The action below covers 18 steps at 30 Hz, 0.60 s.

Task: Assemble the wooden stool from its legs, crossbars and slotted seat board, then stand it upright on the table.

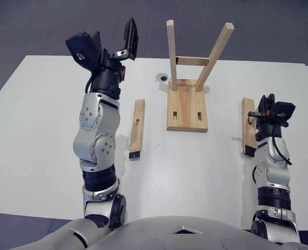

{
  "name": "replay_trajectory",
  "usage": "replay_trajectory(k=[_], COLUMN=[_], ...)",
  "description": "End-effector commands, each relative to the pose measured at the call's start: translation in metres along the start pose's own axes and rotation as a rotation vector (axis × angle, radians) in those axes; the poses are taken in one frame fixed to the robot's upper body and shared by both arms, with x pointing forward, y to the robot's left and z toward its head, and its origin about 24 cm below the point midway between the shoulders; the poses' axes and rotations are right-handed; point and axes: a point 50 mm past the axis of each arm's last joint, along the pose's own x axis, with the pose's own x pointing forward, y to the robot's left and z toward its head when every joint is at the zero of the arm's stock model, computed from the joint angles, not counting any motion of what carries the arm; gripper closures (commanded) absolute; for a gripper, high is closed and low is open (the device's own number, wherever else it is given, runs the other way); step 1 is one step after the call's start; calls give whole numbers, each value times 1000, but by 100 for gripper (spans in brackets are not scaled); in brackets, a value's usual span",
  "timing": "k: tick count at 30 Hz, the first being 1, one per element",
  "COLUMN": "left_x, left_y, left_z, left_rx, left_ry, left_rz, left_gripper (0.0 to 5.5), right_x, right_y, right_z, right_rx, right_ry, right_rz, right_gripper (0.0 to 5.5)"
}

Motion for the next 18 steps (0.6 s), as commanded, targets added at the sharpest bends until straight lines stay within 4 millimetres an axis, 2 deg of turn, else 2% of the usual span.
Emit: replay_trajectory(k=[1, 2, 3, 13, 16, 18], left_x=[8, 8, 8, 10, 10, 9], left_y=[-5, -5, -5, -6, -5, -4], left_z=[8, 7, 7, 6, 7, 8], left_rx=[13, 11, 10, 6, 9, 12], left_ry=[-30, -30, -29, -24, -27, -32], left_rz=[-24, -24, -23, -34, -31, -24], left_gripper=[10, 10, 10, 10, 10, 10], right_x=[-53, -53, -52, -44, -37, -27], right_y=[-9, -9, -9, -5, -6, -7], right_z=[-93, -93, -92, -86, -73, -57], right_rx=[66, 69, 76, 78, 58, 51], right_ry=[515, 510, 505, 469, 412, 346], right_rz=[-102, -103, -104, -94, -75, -63], right_gripper=[509, 509, 472, 332, 279, 244])
